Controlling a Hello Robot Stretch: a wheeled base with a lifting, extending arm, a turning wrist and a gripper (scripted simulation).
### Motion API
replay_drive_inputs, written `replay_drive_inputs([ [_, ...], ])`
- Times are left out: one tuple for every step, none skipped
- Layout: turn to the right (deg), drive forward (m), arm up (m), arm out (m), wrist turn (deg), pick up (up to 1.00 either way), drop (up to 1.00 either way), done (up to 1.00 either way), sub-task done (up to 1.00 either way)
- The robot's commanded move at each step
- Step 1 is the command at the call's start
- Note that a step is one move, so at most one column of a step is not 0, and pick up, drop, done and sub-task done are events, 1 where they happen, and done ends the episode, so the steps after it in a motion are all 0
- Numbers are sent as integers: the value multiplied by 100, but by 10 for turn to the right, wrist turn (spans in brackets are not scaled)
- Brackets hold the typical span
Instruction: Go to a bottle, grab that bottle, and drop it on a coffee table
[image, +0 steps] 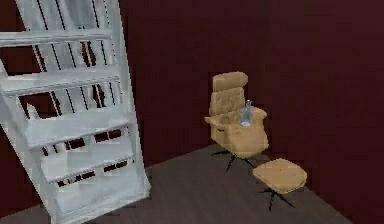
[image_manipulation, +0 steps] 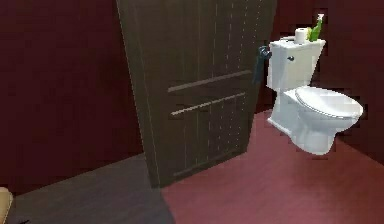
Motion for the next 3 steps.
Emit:
replay_drive_inputs([
  [120, 0, 0, 0, 0, 0, 0, 0, 0],
  [0, 70, 0, 0, 0, 0, 0, 0, 0],
  [-450, 0, 0, 0, 0, 0, 0, 0, 0],
])
